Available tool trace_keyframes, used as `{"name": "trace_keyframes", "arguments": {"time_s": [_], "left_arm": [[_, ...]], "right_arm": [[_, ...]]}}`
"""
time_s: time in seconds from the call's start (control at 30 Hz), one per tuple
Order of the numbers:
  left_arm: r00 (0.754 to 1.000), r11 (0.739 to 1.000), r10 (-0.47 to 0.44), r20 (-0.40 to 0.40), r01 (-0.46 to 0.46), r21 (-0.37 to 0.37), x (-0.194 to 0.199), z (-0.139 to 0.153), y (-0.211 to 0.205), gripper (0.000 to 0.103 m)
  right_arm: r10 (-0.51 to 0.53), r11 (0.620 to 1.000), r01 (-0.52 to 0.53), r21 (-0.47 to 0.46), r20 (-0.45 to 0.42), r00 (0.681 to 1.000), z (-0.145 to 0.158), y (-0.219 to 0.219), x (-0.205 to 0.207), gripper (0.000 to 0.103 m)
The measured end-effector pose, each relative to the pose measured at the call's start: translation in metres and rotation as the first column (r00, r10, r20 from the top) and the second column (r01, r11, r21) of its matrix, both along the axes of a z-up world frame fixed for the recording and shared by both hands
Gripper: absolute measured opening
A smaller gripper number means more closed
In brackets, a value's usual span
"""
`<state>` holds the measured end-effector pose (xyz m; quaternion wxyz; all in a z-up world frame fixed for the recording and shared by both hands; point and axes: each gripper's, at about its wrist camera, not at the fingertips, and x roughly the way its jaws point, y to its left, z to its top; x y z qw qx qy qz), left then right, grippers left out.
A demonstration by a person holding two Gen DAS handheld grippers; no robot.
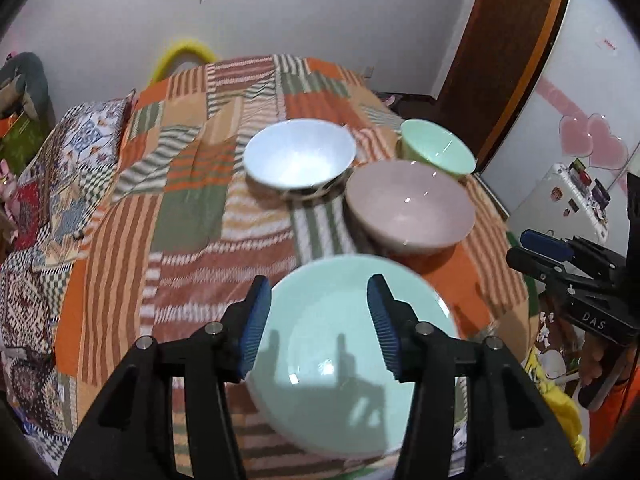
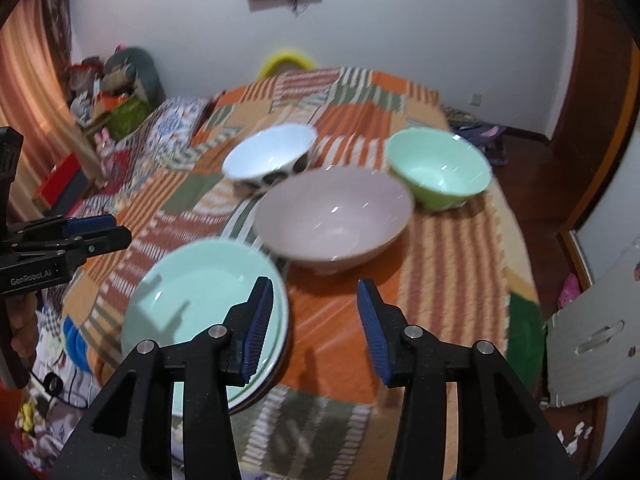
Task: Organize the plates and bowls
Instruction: 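Open the left tool off the mint-green plate and move toward the pink bowl, then grasp the pink bowl rim with the left tool and lift it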
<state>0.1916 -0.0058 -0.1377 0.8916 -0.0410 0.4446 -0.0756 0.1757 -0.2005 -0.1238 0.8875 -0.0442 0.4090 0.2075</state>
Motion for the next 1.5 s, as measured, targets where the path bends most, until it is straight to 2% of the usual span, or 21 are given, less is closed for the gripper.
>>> {"name": "trace_keyframes", "arguments": {"time_s": [0.07,0.2,0.47,0.8,0.87,1.07,1.23,1.27,1.37,1.5], "left_arm": [[1.000,1.000,-0.008,0.003,0.008,0.005,0.008,0.002,-0.007,0.050],[1.000,0.999,-0.026,0.006,0.025,0.033,0.029,0.000,-0.022,0.050],[0.998,0.998,-0.033,-0.049,0.030,-0.058,0.082,-0.026,-0.029,0.050],[0.995,0.998,-0.042,-0.091,0.039,-0.043,0.122,-0.062,-0.039,0.050],[0.994,0.998,-0.042,-0.099,0.037,-0.047,0.127,-0.067,-0.039,0.047],[0.989,0.997,-0.029,-0.144,0.019,-0.070,0.141,-0.085,-0.037,0.029],[0.984,0.992,-0.041,-0.176,0.019,-0.124,0.146,-0.094,-0.037,0.017],[0.983,0.991,-0.050,-0.175,0.027,-0.132,0.146,-0.093,-0.037,0.011],[0.985,0.992,-0.056,-0.166,0.036,-0.123,0.143,-0.091,-0.042,0.011],[0.984,0.986,-0.054,-0.169,0.025,-0.166,0.140,-0.089,-0.039,0.011]], "right_arm": [[-0.019,1.000,0.019,0.011,0.014,1.000,0.004,-0.008,0.004,0.041],[-0.064,0.997,0.063,0.035,0.043,0.997,0.008,-0.022,0.015,0.052],[-0.112,0.992,0.109,0.066,0.040,0.993,0.001,-0.034,0.042,0.053],[-0.117,0.990,0.119,0.080,-0.029,0.993,-0.029,-0.033,0.079,0.052],[-0.117,0.989,0.121,0.086,-0.046,0.992,-0.035,-0.033,0.084,0.048],[-0.121,0.987,0.129,0.094,-0.086,0.989,-0.047,-0.034,0.096,0.027],[-0.121,0.985,0.131,0.113,-0.095,0.988,-0.049,-0.037,0.101,0.021],[-0.117,0.985,0.128,0.115,-0.099,0.988,-0.049,-0.037,0.102,0.019],[-0.114,0.986,0.125,0.107,-0.101,0.988,-0.050,-0.036,0.103,0.018],[-0.116,0.989,0.124,0.084,-0.097,0.989,-0.050,-0.037,0.102,0.015]]}}
